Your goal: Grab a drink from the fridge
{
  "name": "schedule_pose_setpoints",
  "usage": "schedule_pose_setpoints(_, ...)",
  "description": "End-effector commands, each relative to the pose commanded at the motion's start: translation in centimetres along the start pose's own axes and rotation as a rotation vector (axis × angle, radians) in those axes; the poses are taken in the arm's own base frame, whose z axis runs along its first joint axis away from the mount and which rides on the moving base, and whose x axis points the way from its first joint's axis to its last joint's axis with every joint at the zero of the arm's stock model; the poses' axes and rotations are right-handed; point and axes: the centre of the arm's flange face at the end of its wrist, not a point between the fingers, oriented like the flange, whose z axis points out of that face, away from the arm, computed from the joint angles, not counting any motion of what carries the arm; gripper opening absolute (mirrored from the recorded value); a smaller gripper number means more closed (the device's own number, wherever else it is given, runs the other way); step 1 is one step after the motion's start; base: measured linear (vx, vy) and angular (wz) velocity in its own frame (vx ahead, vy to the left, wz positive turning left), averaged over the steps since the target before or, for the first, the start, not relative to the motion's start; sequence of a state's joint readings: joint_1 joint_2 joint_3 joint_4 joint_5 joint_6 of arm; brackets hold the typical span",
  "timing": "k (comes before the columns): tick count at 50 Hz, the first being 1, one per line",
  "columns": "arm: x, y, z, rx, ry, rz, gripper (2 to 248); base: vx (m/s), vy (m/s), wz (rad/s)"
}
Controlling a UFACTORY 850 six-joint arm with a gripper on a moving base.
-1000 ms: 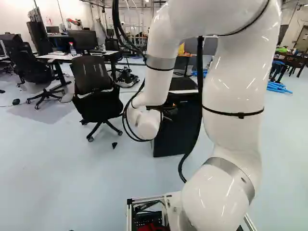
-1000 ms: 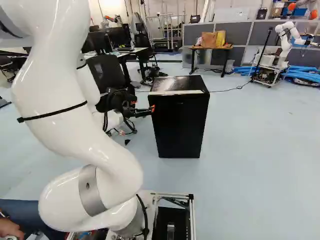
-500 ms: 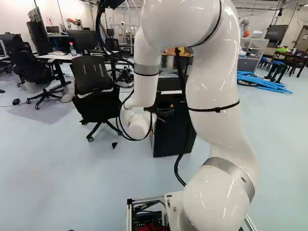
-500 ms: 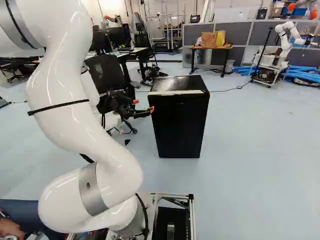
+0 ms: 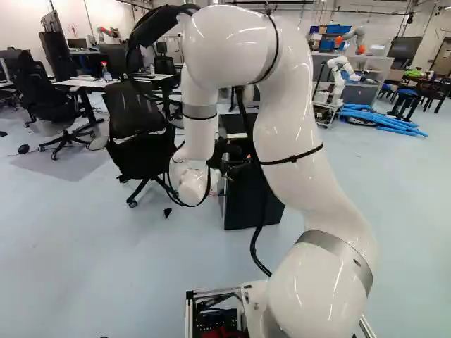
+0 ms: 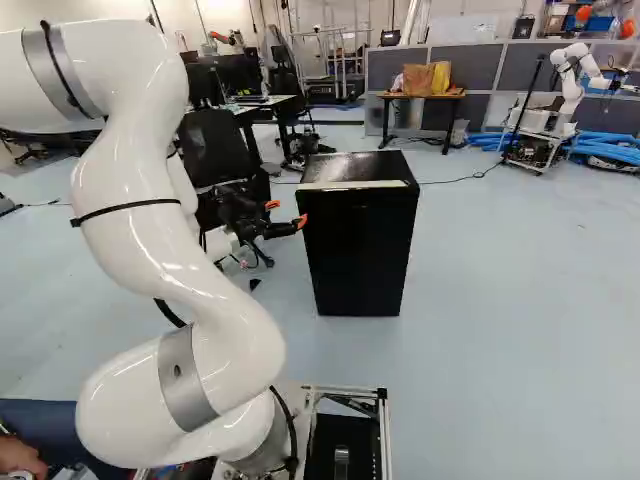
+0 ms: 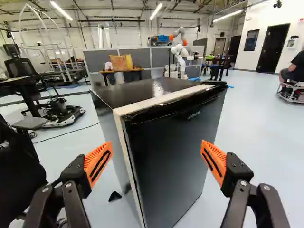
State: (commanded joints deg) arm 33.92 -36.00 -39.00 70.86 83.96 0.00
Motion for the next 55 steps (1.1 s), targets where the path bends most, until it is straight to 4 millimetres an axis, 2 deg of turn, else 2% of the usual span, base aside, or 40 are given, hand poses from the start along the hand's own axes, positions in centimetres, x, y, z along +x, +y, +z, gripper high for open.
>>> schedule_pose_setpoints(25,-3.5,-2.5,2.5,-0.090,0.024,0.001,247,0.000,0.000,0.000)
schedule_pose_setpoints(55,-3.6,-4.7,4.8,-0.114,0.041,0.048,247,0.000,0.000,0.000)
